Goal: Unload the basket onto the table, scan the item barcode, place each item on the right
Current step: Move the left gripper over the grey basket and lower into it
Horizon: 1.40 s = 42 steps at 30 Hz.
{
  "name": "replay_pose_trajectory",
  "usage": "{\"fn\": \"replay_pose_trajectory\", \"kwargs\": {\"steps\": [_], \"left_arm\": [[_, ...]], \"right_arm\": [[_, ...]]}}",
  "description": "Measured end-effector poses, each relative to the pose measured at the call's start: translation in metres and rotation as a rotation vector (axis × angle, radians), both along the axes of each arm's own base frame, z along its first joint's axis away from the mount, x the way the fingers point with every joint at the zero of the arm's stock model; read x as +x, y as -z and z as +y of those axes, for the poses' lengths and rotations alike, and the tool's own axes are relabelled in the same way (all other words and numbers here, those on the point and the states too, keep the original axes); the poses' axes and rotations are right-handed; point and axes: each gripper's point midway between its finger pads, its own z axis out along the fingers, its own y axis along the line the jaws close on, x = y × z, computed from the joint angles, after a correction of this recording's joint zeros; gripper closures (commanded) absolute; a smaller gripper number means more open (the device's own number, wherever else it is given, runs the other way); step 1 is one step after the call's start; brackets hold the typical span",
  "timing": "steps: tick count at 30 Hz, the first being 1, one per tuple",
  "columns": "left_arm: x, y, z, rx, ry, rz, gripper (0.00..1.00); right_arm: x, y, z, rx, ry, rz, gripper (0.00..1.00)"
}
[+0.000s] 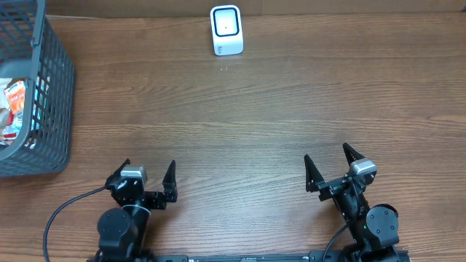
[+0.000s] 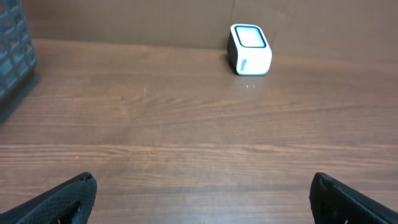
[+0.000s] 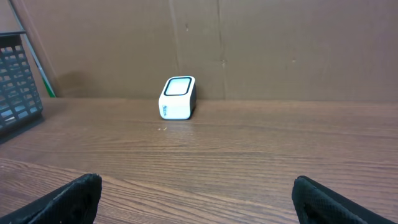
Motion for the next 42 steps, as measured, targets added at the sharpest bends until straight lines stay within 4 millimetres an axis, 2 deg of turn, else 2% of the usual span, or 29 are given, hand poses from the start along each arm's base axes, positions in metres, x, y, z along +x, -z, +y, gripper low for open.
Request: {"fn": "replay_pose_trajectory", "kwargs": {"steps": [8,10,17,21,25,29,32,33,35,36,37,42], "left_arm": [[-0.029,-0.082,-0.005,-0.025,0.036,-0.043,0.00],[-0.032,-0.098,-0.006,-0.030,0.043,-0.039,0.00],[-0.034,-0.142,-0.010,-0.004,0.071,0.148,0.00],[-0.029,-0.157,-0.011,0.042,0.095,0.318,0.00],[-0.015,-0.179,-0.013,0.066,0.109,0.467,0.00],[0.009,-0.206,-0.016,0.068,0.117,0.522,0.00],[0.028,-0.217,-0.022,0.054,0.141,0.535,0.00],[0.034,-0.218,-0.024,0.049,0.150,0.540,0.09],[0.044,-0.216,-0.026,0.044,0.157,0.555,0.39],[0.048,-0.213,-0.027,0.045,0.160,0.562,0.60],[0.052,-0.211,-0.028,0.048,0.165,0.568,0.94],[0.075,-0.201,-0.026,0.048,0.144,0.590,0.96]], "right_arm": [[0.000,0.000,0.000,0.000,0.000,0.000,0.00],[0.000,0.000,0.000,0.000,0.000,0.000,0.00],[0.000,0.000,0.000,0.000,0.000,0.000,0.00],[0.000,0.000,0.000,0.000,0.000,0.000,0.00],[0.000,0.000,0.000,0.000,0.000,0.000,0.00],[0.000,0.000,0.000,0.000,0.000,0.000,0.00],[0.000,0.000,0.000,0.000,0.000,0.000,0.00],[0.000,0.000,0.000,0.000,0.000,0.000,0.00],[0.000,0.000,0.000,0.001,0.000,0.001,0.00],[0.000,0.000,0.000,0.000,0.000,0.000,0.00],[0.000,0.000,0.000,0.000,0.000,0.000,0.00],[0.000,0.000,0.000,0.000,0.000,0.000,0.00]]}}
